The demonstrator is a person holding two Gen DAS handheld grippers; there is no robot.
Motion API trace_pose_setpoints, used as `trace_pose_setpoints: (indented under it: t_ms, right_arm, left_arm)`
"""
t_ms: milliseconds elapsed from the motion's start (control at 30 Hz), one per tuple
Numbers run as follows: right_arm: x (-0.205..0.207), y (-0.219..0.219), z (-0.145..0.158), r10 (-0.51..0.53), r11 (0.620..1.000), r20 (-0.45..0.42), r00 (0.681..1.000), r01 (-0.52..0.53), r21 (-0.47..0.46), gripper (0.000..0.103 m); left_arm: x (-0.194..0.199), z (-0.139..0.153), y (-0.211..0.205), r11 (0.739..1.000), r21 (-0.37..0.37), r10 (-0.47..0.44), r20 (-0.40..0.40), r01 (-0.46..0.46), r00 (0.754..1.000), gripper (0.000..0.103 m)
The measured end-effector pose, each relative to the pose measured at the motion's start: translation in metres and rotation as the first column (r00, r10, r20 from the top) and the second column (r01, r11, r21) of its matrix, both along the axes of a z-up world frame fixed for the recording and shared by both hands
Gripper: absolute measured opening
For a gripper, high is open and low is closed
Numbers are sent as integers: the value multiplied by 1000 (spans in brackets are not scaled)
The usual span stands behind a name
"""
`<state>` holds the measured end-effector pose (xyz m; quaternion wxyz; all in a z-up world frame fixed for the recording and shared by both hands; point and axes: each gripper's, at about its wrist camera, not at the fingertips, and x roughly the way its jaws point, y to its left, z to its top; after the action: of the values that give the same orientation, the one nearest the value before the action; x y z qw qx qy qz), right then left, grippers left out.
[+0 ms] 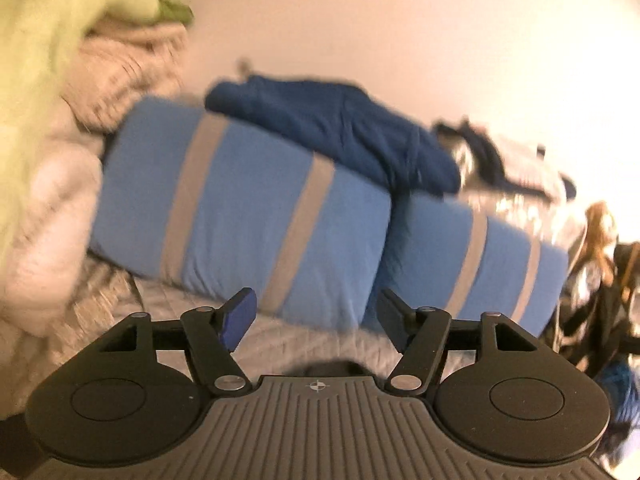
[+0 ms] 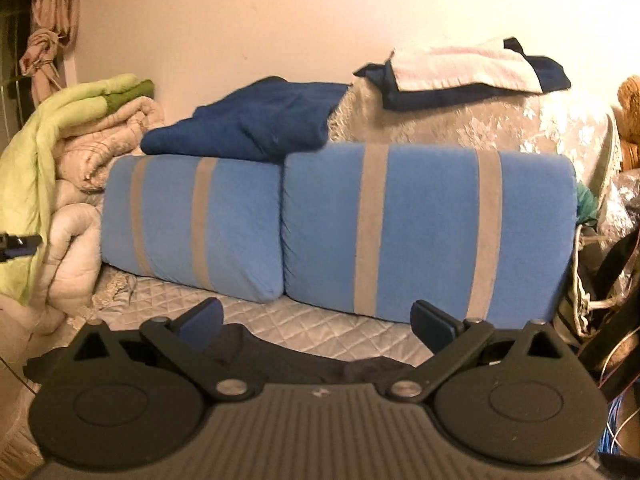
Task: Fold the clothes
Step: 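Open both grippers and raise the tools away from the hoodie, then move the open left gripper to the hoodie sleeve cuff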
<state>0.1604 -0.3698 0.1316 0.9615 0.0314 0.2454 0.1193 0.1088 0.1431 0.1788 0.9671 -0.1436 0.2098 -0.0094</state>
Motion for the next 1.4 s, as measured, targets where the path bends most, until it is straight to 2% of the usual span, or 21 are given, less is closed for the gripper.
trace_pose_setpoints:
  t_ms: [67,133,233,333,500,700,833,1000,1133,1400]
  right_arm:
    - [-4,7,-6,12,1000,6,1000,-12,-18,103]
    - [-7,15,-17,25,999,2,1000,-24,-29,103]
    - [-9,26,-47,49,999,-37,998,-49,-5,103]
    - [-11,40,-75,67,998,-73,995,-67,7,103]
    - [-16,67,-115,80,996,-97,992,-83,-34,103]
    - [-22,87,-152,131,991,-96,987,-130,14,103]
    - [-24,93,-174,166,985,-92,982,-161,65,103]
    - [-24,92,-196,192,977,-111,975,-180,110,103]
    - [-23,87,-200,190,973,-116,975,-171,155,103]
    - [-16,72,-208,181,948,-135,974,-136,288,103]
  left_arm:
    - [-17,1,11,1000,-23,12,32,-11,999,78]
    - [-32,-8,18,999,-10,39,45,-39,998,78]
    - [-56,-31,28,994,40,100,34,-101,994,78]
    - [-77,-58,40,986,48,159,12,-159,987,78]
    - [-102,-96,73,965,-38,257,-72,-260,964,78]
    - [-130,-133,109,925,-97,351,-142,-366,925,78]
    - [-144,-154,133,884,-211,383,-186,-417,905,78]
    - [-159,-178,160,813,-341,423,-210,-472,881,78]
    - [-166,-196,175,760,-408,457,-218,-505,863,78]
    - [-171,-233,195,664,-493,506,-257,-562,823,77]
